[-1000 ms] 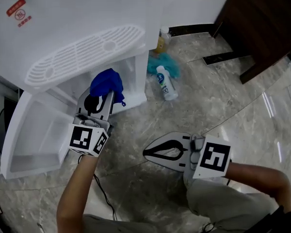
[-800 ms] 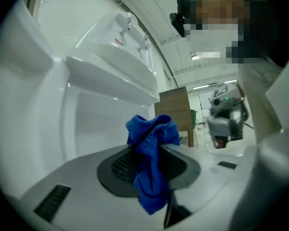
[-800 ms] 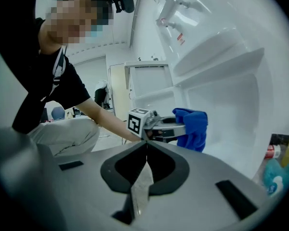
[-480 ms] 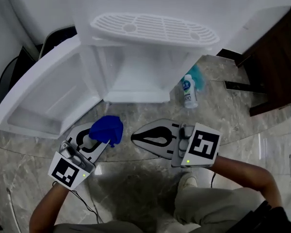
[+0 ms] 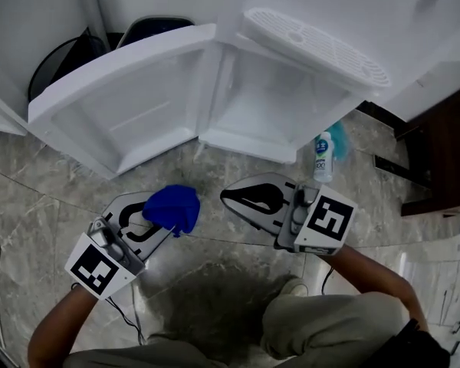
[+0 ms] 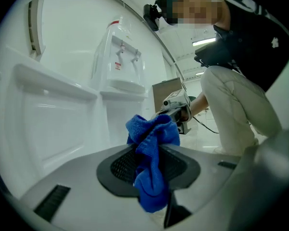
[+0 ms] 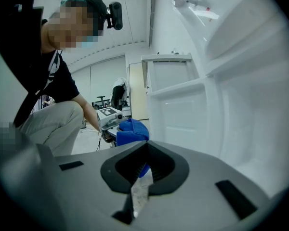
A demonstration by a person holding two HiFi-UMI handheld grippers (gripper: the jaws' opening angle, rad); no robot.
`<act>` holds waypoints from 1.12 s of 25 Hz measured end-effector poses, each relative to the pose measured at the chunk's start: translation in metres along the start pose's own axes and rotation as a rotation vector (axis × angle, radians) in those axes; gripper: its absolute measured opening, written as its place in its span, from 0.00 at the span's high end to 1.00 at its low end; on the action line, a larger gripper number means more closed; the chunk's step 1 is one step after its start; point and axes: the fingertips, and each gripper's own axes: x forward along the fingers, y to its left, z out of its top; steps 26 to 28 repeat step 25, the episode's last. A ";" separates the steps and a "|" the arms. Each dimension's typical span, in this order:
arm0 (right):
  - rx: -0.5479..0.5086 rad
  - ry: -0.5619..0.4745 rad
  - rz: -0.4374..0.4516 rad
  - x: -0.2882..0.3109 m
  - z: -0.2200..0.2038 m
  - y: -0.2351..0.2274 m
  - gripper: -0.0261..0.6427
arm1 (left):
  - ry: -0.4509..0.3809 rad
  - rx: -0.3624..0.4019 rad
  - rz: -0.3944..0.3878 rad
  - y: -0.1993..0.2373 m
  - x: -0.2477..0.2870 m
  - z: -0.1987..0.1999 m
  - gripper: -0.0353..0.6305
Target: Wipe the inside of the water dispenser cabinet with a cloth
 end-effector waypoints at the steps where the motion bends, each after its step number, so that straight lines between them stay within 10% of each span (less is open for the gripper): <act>1: 0.001 0.019 0.012 0.001 -0.002 0.003 0.96 | 0.006 -0.048 0.025 0.002 -0.002 0.000 0.78; 28: -0.029 0.010 0.025 0.009 0.003 0.017 0.96 | 0.010 0.138 -0.023 -0.010 0.011 0.012 0.78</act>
